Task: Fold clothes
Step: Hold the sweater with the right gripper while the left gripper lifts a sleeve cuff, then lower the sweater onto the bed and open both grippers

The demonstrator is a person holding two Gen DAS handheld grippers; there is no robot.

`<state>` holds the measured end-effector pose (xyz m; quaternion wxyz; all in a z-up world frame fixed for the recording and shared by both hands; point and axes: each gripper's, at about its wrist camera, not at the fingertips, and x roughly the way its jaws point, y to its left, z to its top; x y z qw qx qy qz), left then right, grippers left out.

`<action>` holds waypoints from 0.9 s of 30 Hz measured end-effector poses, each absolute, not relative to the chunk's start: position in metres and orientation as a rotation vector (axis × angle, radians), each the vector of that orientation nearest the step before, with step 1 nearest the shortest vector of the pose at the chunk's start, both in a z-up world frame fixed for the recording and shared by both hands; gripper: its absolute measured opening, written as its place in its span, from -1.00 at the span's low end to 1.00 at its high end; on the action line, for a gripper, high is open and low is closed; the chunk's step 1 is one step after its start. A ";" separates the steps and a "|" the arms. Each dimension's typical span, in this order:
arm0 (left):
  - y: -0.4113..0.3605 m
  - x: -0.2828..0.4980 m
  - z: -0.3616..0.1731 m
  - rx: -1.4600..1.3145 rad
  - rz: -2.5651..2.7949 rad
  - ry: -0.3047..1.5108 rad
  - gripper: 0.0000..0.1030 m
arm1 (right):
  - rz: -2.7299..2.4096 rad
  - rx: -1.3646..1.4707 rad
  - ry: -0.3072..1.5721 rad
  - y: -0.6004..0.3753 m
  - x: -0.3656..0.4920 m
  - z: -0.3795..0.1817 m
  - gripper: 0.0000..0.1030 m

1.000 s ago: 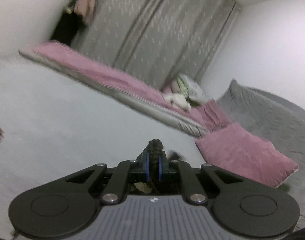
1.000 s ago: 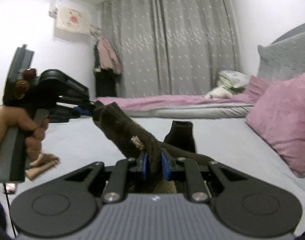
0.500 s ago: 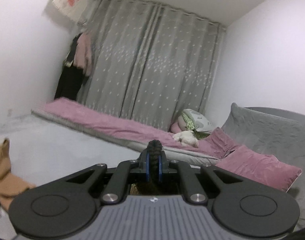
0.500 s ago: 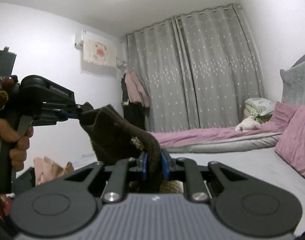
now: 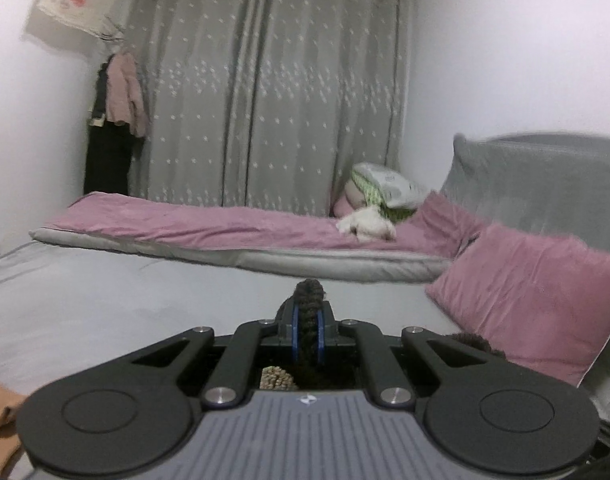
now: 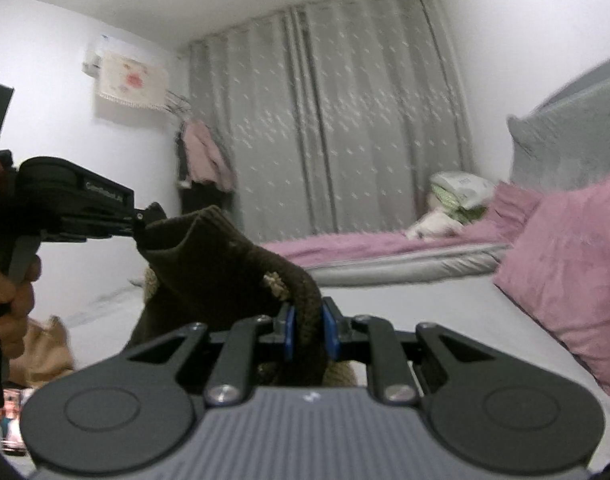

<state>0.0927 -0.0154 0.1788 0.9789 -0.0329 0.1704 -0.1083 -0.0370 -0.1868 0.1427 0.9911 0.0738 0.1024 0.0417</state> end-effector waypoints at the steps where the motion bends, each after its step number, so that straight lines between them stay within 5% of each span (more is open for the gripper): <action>1: -0.024 0.104 0.172 -0.058 -0.221 0.355 -0.84 | 0.067 0.147 0.218 -0.192 -0.027 0.136 -0.71; 27: -0.111 0.307 0.016 0.060 -0.097 0.589 -0.69 | -0.096 0.115 0.496 -0.263 0.218 -0.028 -0.71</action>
